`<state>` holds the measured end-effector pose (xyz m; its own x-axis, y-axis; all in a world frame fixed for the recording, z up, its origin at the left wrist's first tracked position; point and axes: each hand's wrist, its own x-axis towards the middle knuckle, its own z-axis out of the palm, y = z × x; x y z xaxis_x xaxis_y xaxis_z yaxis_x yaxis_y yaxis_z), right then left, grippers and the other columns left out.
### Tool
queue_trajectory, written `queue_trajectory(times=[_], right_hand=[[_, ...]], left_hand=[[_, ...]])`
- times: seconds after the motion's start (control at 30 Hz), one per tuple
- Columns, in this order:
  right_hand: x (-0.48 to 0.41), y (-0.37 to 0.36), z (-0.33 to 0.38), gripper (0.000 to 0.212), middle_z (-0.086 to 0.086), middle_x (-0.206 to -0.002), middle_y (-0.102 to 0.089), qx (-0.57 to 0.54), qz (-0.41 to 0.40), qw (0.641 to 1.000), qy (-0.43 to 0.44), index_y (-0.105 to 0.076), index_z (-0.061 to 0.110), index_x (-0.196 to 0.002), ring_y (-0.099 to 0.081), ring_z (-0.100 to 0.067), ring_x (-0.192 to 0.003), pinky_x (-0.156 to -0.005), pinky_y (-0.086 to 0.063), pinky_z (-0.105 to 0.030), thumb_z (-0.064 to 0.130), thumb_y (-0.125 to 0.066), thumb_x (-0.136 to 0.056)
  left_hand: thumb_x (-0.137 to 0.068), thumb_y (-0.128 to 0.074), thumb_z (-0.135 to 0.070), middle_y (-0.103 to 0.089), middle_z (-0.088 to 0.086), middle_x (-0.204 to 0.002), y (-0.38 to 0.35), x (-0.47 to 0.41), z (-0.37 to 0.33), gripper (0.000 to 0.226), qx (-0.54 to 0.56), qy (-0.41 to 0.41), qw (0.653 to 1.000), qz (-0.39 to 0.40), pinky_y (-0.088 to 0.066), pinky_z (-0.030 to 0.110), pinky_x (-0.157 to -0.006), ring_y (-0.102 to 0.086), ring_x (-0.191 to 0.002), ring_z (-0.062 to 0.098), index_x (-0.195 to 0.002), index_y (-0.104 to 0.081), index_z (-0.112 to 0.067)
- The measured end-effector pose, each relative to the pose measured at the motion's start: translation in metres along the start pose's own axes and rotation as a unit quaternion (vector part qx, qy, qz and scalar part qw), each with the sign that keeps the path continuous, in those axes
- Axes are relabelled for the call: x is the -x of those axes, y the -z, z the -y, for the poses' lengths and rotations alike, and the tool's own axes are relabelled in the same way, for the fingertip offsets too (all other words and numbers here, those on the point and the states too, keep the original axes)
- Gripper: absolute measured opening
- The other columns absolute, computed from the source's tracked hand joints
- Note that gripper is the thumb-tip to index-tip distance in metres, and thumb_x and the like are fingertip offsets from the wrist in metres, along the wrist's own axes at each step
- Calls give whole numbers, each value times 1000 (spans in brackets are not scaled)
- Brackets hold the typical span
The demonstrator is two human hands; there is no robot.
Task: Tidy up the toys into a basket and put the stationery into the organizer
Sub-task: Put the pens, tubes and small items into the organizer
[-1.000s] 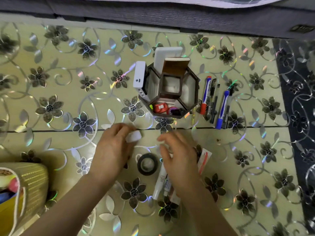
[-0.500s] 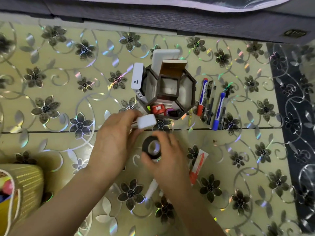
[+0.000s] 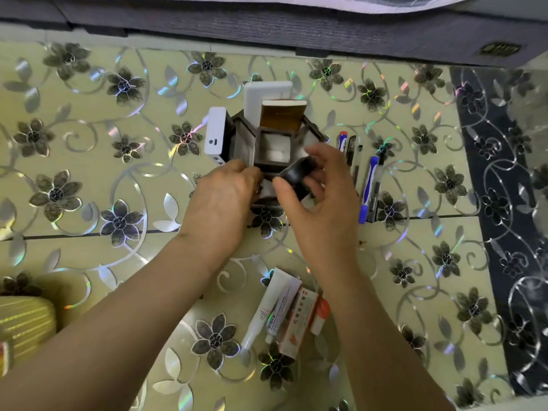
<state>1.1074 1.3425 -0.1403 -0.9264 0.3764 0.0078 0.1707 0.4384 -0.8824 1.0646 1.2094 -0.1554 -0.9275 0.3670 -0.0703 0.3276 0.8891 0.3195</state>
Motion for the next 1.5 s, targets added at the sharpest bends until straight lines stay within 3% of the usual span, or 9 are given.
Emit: queue_trajectory(times=[0.27,0.67,0.83,0.93,1.03,1.17,1.27,1.4,1.5], right_hand=[[-7,-5,-5,46,7,-103,-62,147,92,985,26,-55,29,-109,-60,-13,-92,-77,-52,-37,42,-78,-71],[-6,-18,-14,43,-2,-105,-57,233,66,968,67,-58,18,-105,-53,-25,-93,-72,-44,-34,29,-81,-70],[7,-9,-6,61,-3,-123,-51,217,59,973,50,-51,17,-125,-47,-22,-112,-91,-39,-28,27,-80,-72],[42,10,-5,40,-4,-115,-54,199,13,980,26,-53,15,-118,-52,-20,-106,-88,-44,-30,10,-69,-81],[85,17,-31,36,-5,-99,-62,257,55,964,-33,-57,16,-104,-60,-29,-91,-73,-47,-38,-4,-62,-74],[118,15,-62,29,-6,-89,-63,375,149,912,-78,-55,17,-97,-58,-32,-91,-71,-47,-41,3,-65,-73],[127,8,-67,34,-5,-91,-63,434,158,883,-83,-58,16,-102,-58,-30,-93,-67,-51,-41,13,-72,-71],[125,-6,-65,46,-9,-87,-60,481,158,859,-76,-62,14,-94,-56,-30,-83,-62,-52,-41,20,-86,-55],[122,-12,-65,42,-12,-82,-60,502,144,851,-55,-64,15,-83,-56,-29,-76,-63,-50,-38,21,-89,-49]], left_hand=[[-72,-68,-8,-60,11,-81,0,-3,1,17,-44,27,999,-7,-40,34,-52,-61,-65,35,-88,-66,-10],[-79,-63,-3,-59,7,-107,-5,14,0,33,53,2,997,-63,-52,38,-57,-63,-78,32,-110,-63,-14],[-83,-58,-2,-42,7,-119,-3,50,-20,38,165,27,982,-93,-36,23,-68,-50,-89,18,-117,-45,-13],[-81,-63,-3,-45,3,-108,-20,86,-28,33,183,41,981,-38,-38,25,-65,-51,-81,17,-108,-46,-14],[-70,-74,-16,-58,5,-91,-50,118,-36,39,140,43,986,75,-40,30,-60,-57,-72,26,-102,-51,-14],[-39,-86,-18,-61,1,-72,-71,136,-46,67,61,18,985,159,-37,23,-42,-58,-47,19,-99,-56,-14],[-38,-85,-19,-61,2,-64,-81,137,-42,69,39,41,987,151,-35,20,-37,-58,-41,19,-102,-63,-6],[-76,-65,-25,-66,8,-96,-76,130,-41,51,73,115,978,160,-46,31,-62,-67,-81,28,-123,-51,-12],[-83,-57,-28,-58,7,-116,-64,123,-36,53,106,150,972,149,-41,34,-76,-60,-102,29,-131,-41,-15]])
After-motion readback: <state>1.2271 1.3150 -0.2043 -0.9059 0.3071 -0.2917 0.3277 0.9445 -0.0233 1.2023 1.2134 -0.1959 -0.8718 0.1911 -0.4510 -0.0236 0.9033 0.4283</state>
